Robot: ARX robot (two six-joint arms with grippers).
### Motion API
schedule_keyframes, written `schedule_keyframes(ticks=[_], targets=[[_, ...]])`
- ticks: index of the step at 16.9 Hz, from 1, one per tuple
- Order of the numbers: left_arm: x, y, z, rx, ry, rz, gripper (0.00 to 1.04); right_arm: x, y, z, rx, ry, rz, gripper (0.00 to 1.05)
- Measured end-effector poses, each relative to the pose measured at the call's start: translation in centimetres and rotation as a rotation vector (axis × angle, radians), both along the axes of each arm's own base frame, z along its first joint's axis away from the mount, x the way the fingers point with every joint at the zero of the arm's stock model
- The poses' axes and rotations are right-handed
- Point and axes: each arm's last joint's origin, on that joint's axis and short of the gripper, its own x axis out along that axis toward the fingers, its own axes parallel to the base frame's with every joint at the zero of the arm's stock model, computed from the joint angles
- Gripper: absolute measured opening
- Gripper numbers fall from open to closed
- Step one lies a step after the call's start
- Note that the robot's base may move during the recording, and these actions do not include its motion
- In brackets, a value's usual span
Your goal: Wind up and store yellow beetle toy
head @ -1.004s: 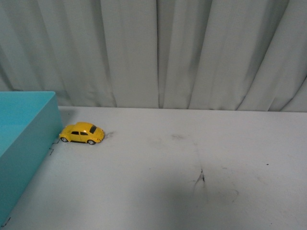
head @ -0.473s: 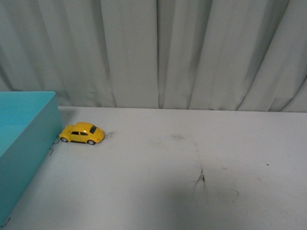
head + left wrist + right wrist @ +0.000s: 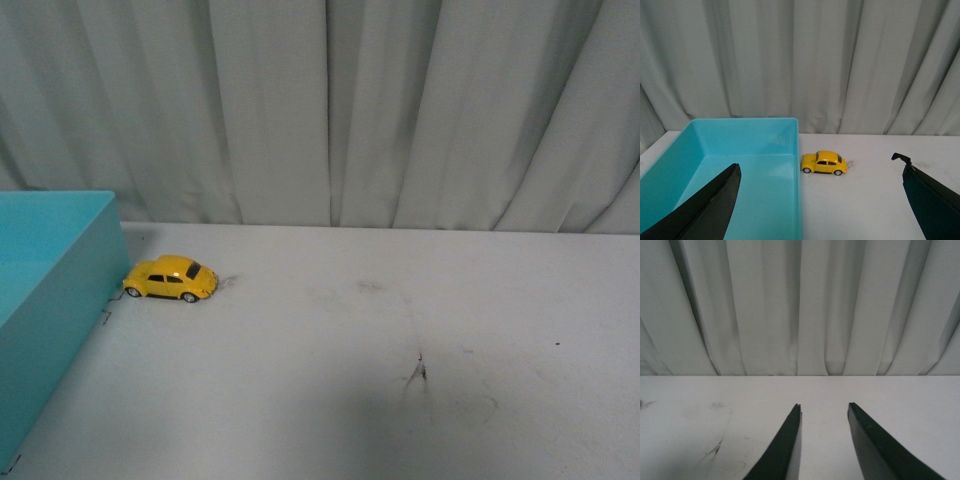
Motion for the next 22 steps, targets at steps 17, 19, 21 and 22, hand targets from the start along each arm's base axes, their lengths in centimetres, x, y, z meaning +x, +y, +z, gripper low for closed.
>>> schedule_keyframes(ticks=[17, 19, 21, 22], targets=[[15.2, 2.4, 5.6, -0.145, 0.238, 0.082, 0.98, 0.0, 0.0, 0.0, 0.000, 0.001, 0.000, 0.98], [20.1, 2.1, 5.7, -0.105, 0.284, 0.023, 0.98, 0.0, 0.0, 0.0, 0.000, 0.000, 0.000, 0.98], [24.6, 1.2, 5.6, -0.037, 0.331, -0.089, 0.98, 0.0, 0.0, 0.0, 0.000, 0.000, 0.000, 0.98], [26.3, 0.7, 5.5, -0.002, 0.349, -0.143, 0.98, 0.0, 0.0, 0.0, 0.000, 0.000, 0.000, 0.98]])
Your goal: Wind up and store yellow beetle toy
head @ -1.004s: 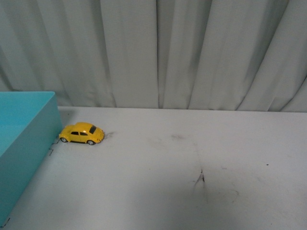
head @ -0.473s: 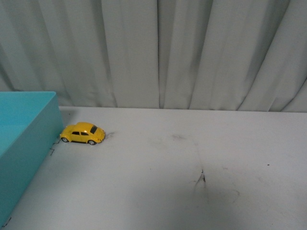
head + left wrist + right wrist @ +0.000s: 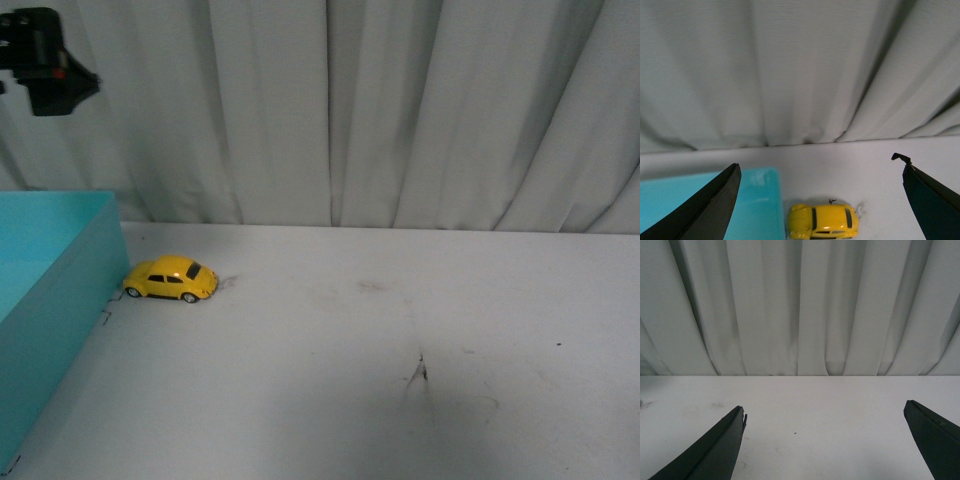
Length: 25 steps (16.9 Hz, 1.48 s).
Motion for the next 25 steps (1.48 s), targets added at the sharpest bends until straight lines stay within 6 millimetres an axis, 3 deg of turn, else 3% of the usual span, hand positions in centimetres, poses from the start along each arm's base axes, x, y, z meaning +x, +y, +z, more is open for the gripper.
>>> schedule_keyframes(ticks=[3, 8, 12, 16, 20, 25], targets=[[4.3, -2.3, -0.7, 0.106, 0.032, -0.219, 0.98, 0.0, 0.0, 0.0, 0.000, 0.000, 0.000, 0.98], [6.4, -6.2, -4.1, 0.399, 0.172, -0.613, 0.98, 0.0, 0.0, 0.0, 0.000, 0.000, 0.000, 0.98], [8.2, -6.4, -6.1, 0.641, 0.275, -0.805, 0.98, 0.0, 0.0, 0.0, 0.000, 0.000, 0.000, 0.98], [11.3, -6.0, -8.0, 0.933, 0.388, -0.946, 0.98, 0.0, 0.0, 0.0, 0.000, 0.000, 0.000, 0.98], [12.3, -5.9, -9.9, 1.059, 0.489, -1.044, 0.98, 0.0, 0.0, 0.0, 0.000, 0.000, 0.000, 0.98], [12.6, -5.7, -10.7, 1.144, 0.545, -1.089, 0.98, 0.0, 0.0, 0.0, 0.000, 0.000, 0.000, 0.98]])
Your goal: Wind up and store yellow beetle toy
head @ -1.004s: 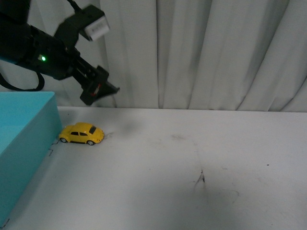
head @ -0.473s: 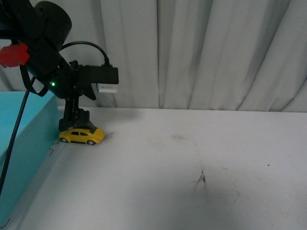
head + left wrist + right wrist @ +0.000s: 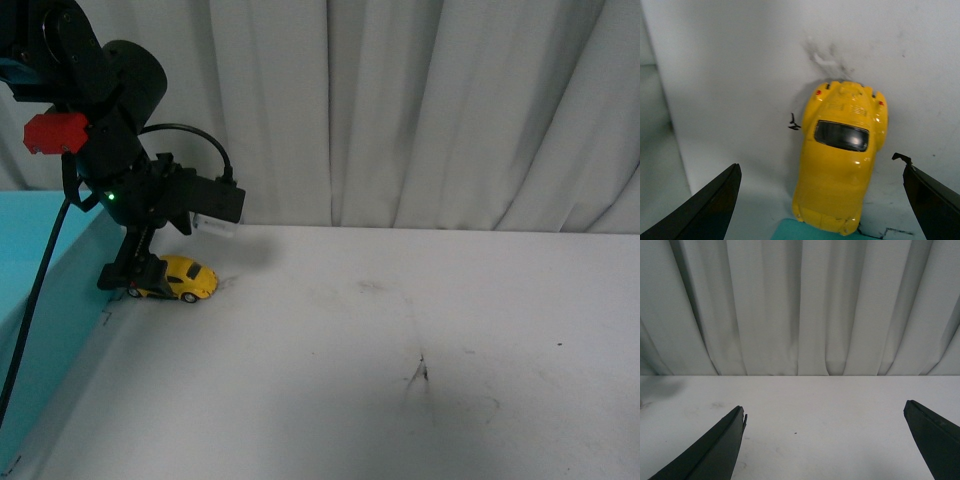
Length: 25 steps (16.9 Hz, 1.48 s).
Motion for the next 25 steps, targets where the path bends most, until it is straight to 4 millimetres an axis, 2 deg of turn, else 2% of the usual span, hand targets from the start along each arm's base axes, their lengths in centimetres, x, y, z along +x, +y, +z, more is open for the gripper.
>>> schedule_keyframes(ticks=[4, 5, 7, 9, 14, 17, 19, 21, 23, 24, 25], targets=[[-0.2, 0.1, -1.3, 0.056, 0.053, -0.036, 0.98, 0.0, 0.0, 0.0, 0.000, 0.000, 0.000, 0.98], [-0.2, 0.2, -1.3, 0.064, 0.059, -0.049, 0.86, 0.0, 0.0, 0.0, 0.000, 0.000, 0.000, 0.98], [-0.2, 0.3, -1.5, 0.102, 0.063, -0.055, 0.44, 0.0, 0.0, 0.0, 0.000, 0.000, 0.000, 0.98], [-0.2, 0.2, -1.5, 0.102, 0.065, -0.054, 0.41, 0.0, 0.0, 0.0, 0.000, 0.000, 0.000, 0.98], [-0.4, -0.5, -1.4, 0.086, 0.068, -0.073, 0.39, 0.0, 0.0, 0.0, 0.000, 0.000, 0.000, 0.98], [-1.6, -1.6, -0.7, -0.010, 0.126, -0.073, 0.39, 0.0, 0.0, 0.0, 0.000, 0.000, 0.000, 0.98], [-2.7, -2.2, 1.0, -0.104, 0.144, -0.052, 0.39, 0.0, 0.0, 0.0, 0.000, 0.000, 0.000, 0.98], [-3.7, -2.1, 5.1, -0.220, 0.090, -0.020, 0.39, 0.0, 0.0, 0.0, 0.000, 0.000, 0.000, 0.98], [-4.8, -0.6, 9.8, -0.323, -0.012, 0.015, 0.39, 0.0, 0.0, 0.0, 0.000, 0.000, 0.000, 0.98], [-5.7, 0.9, 12.5, -0.386, -0.091, 0.048, 0.39, 0.0, 0.0, 0.0, 0.000, 0.000, 0.000, 0.98], [-6.5, 2.3, 14.2, -0.438, -0.138, 0.081, 0.39, 0.0, 0.0, 0.0, 0.000, 0.000, 0.000, 0.98]])
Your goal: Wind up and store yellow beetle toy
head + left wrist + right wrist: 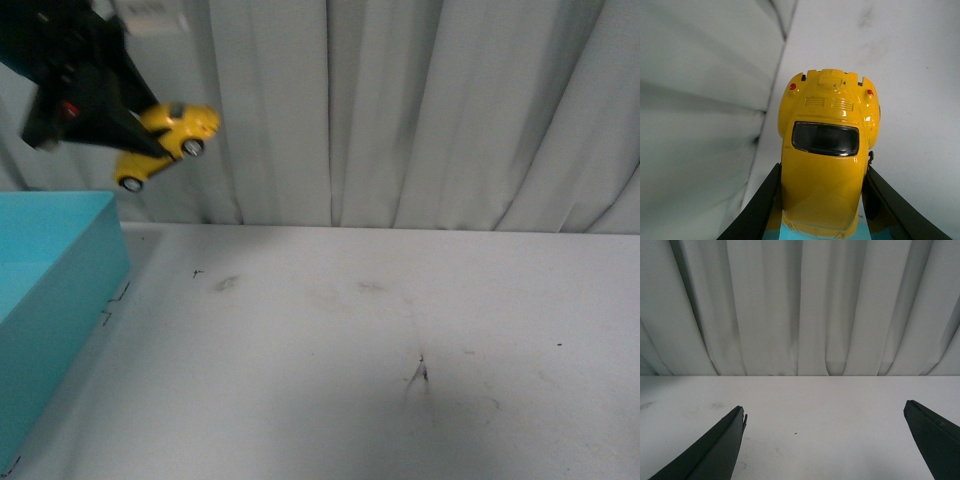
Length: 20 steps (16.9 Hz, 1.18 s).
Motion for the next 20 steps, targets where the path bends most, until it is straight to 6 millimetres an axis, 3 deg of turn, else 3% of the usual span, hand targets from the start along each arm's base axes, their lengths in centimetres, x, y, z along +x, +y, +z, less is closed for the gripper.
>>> schedule_keyframes(ticks=[2, 3, 8, 12, 17, 20], targets=[[-2.3, 4.9, 2.7, -0.087, -0.120, 0.204, 0.39, 0.0, 0.0, 0.0, 0.000, 0.000, 0.000, 0.98], [-2.8, 6.6, 2.6, -0.090, -0.136, 0.298, 0.39, 0.0, 0.0, 0.0, 0.000, 0.000, 0.000, 0.98], [-4.0, 13.7, -3.0, -0.038, -0.045, 0.755, 0.39, 0.0, 0.0, 0.0, 0.000, 0.000, 0.000, 0.98], [-3.9, 16.0, -7.0, -0.014, 0.046, 1.013, 0.39, 0.0, 0.0, 0.0, 0.000, 0.000, 0.000, 0.98], [-3.9, 17.5, -11.9, 0.011, 0.110, 1.135, 0.39, 0.0, 0.0, 0.0, 0.000, 0.000, 0.000, 0.98], [-3.9, 17.5, -14.7, 0.001, 0.157, 1.163, 0.39, 0.0, 0.0, 0.0, 0.000, 0.000, 0.000, 0.98]])
